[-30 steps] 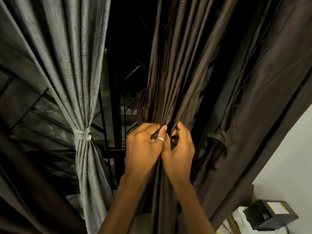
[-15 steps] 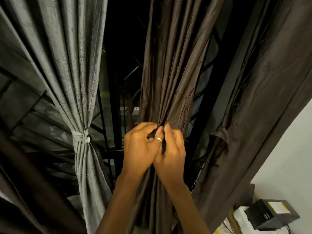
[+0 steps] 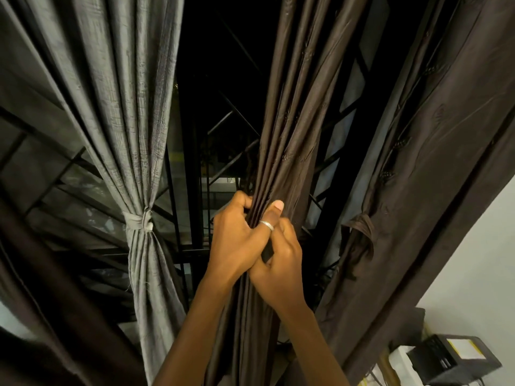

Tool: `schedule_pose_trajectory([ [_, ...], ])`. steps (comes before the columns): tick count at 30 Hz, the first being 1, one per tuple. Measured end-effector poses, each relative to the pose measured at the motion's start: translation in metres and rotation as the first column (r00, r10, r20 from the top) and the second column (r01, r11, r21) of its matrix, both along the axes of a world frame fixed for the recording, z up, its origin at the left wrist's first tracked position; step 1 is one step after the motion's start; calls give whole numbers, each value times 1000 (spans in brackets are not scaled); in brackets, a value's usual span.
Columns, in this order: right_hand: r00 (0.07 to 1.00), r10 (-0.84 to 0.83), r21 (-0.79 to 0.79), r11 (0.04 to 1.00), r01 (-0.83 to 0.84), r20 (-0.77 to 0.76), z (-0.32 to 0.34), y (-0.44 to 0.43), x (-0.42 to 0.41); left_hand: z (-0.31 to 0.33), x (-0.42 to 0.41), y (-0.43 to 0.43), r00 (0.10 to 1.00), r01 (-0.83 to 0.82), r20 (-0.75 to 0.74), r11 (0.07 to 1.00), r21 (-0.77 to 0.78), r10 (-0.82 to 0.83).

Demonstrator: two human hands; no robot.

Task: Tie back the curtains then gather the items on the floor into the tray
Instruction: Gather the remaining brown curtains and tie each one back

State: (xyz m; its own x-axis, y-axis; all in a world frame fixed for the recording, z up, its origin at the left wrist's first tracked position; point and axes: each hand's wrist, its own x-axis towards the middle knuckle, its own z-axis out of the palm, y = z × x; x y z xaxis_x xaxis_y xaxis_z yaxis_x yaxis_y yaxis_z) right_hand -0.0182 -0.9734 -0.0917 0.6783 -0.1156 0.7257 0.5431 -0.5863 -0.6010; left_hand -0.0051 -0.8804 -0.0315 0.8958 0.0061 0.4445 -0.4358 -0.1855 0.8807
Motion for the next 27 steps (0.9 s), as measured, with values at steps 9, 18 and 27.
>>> schedule_pose_trajectory([
  [9, 994, 7, 376, 926, 36, -111, 23, -35, 11, 0, 4, 3, 1000, -7, 21, 1000, -11, 8],
  [18, 670, 676, 725, 622, -295, -307, 59, -82, 58, -3, 6, 15, 971, 189, -101, 958, -218, -215],
  [27, 580, 791, 827, 451, -335, -197, 50, -77, 66, 3, 9, 26, 925, 284, -113, 860, -425, -361],
])
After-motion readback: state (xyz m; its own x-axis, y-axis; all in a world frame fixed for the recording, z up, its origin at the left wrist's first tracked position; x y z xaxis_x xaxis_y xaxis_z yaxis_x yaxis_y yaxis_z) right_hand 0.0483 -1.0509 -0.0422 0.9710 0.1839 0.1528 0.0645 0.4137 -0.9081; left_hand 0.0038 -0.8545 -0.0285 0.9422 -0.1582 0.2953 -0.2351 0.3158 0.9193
